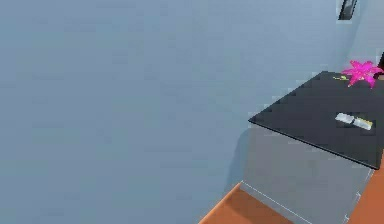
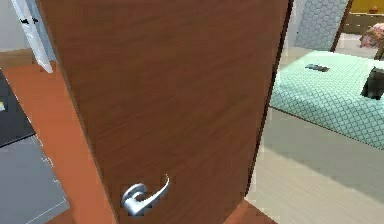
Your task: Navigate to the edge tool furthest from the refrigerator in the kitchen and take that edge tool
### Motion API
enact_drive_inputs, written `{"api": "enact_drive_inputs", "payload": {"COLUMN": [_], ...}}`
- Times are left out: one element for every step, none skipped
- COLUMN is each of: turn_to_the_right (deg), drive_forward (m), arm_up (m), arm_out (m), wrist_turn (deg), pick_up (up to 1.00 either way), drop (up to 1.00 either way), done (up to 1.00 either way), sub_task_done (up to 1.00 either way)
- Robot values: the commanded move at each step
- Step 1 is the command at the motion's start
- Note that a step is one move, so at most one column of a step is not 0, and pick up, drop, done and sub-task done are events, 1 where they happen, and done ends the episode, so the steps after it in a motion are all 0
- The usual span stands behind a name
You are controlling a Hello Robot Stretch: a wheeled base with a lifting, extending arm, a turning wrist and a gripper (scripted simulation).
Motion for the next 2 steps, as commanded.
{"api": "enact_drive_inputs", "payload": {"turn_to_the_right": [0.0, 39.0], "drive_forward": [0.25, 0.00], "arm_up": [0.00, 0.00], "arm_out": [0.00, 0.00], "wrist_turn": [0.0, 0.0], "pick_up": [0.00, 0.00], "drop": [0.00, 0.00], "done": [0.00, 0.00], "sub_task_done": [0.00, 0.00]}}
